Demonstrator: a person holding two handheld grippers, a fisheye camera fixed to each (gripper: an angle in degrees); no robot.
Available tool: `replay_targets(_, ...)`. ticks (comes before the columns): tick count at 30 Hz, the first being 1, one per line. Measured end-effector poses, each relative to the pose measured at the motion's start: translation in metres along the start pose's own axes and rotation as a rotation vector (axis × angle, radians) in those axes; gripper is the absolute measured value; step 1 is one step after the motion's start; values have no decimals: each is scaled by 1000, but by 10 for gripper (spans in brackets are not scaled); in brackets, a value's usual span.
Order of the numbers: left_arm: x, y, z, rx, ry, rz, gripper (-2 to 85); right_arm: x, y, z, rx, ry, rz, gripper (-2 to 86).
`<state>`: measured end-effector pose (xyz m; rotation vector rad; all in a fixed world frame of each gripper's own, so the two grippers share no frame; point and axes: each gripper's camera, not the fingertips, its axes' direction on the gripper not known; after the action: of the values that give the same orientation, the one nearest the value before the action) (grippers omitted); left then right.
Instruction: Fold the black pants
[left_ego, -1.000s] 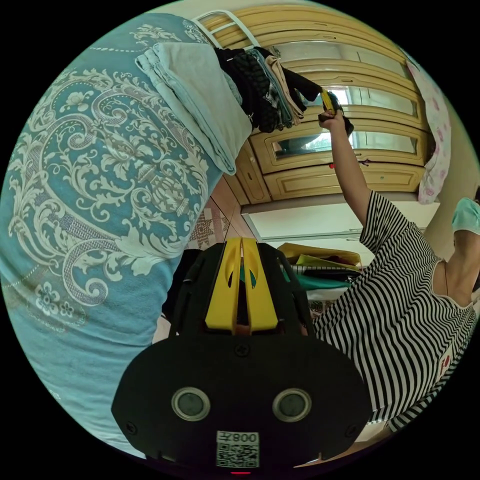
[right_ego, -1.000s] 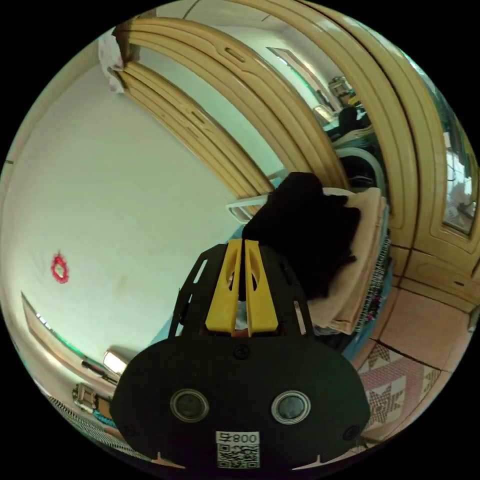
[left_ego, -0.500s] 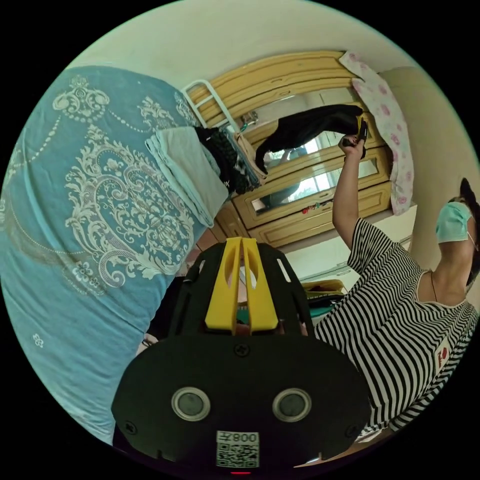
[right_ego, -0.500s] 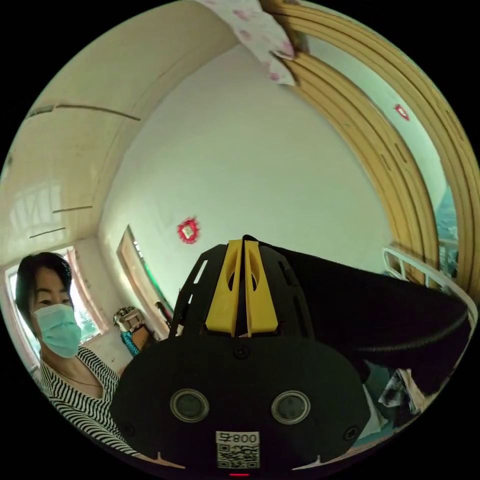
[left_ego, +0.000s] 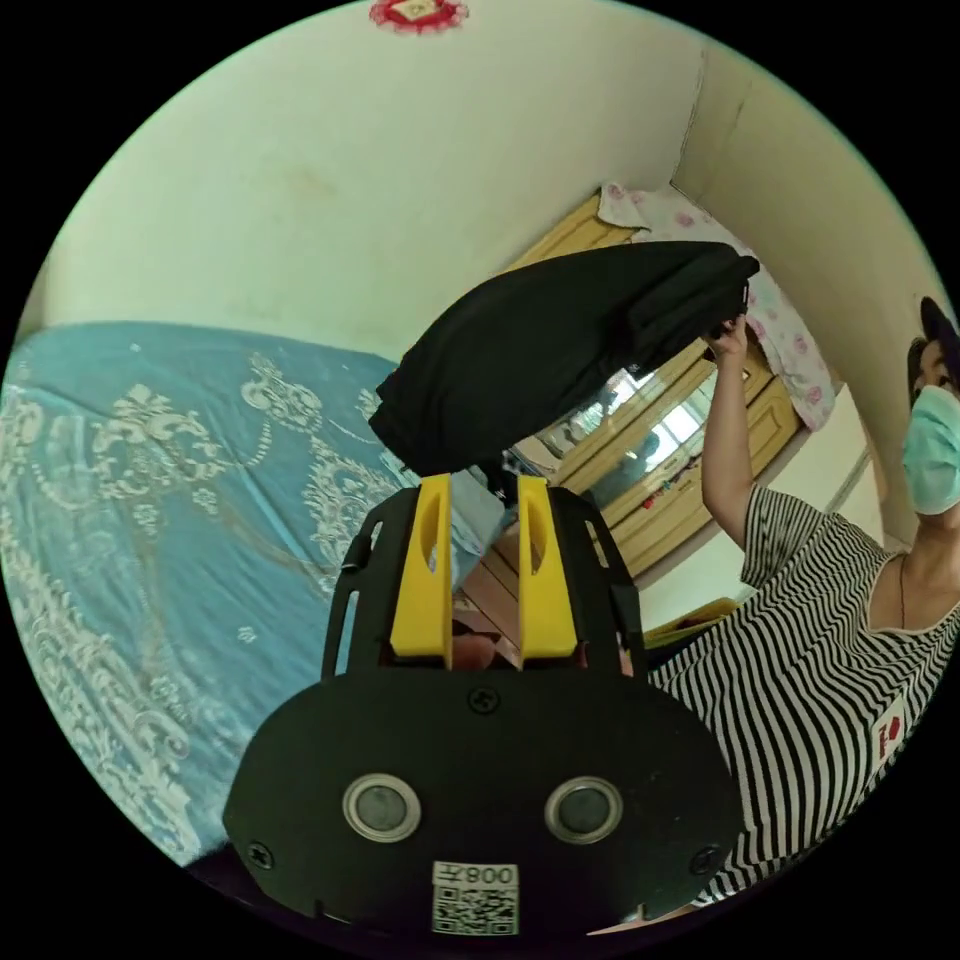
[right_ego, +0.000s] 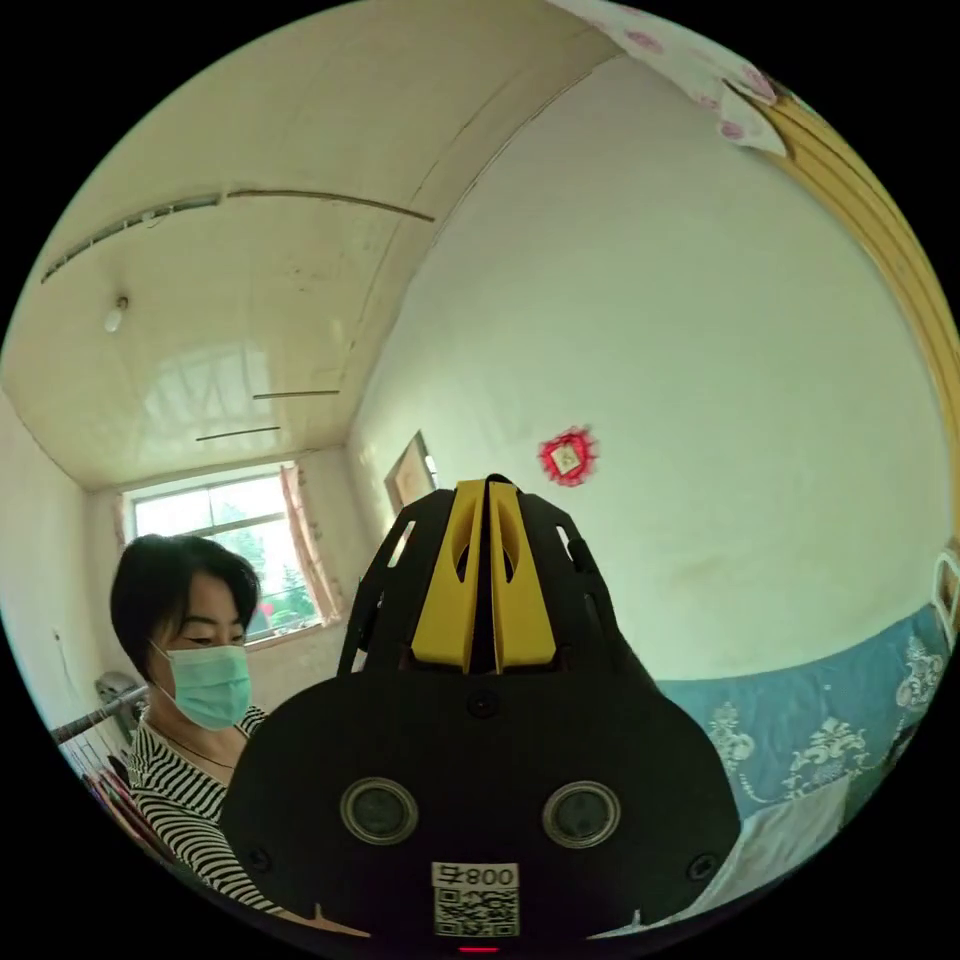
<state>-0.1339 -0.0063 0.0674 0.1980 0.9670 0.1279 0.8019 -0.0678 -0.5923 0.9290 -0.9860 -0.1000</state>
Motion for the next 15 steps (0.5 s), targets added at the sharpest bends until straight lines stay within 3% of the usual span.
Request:
replay_targets(4, 31, 35, -88, 51, -192, 52, 133, -10, 21, 114, -64, -163, 70, 2)
replay_targets(11, 78, 72, -136, 65, -426, 93, 158, -28, 65, 313, -209, -354, 189, 2)
replay_targets(15, 73, 75, -167, 46, -586, -53, 74, -51, 89, 427, -339, -406, 212, 2)
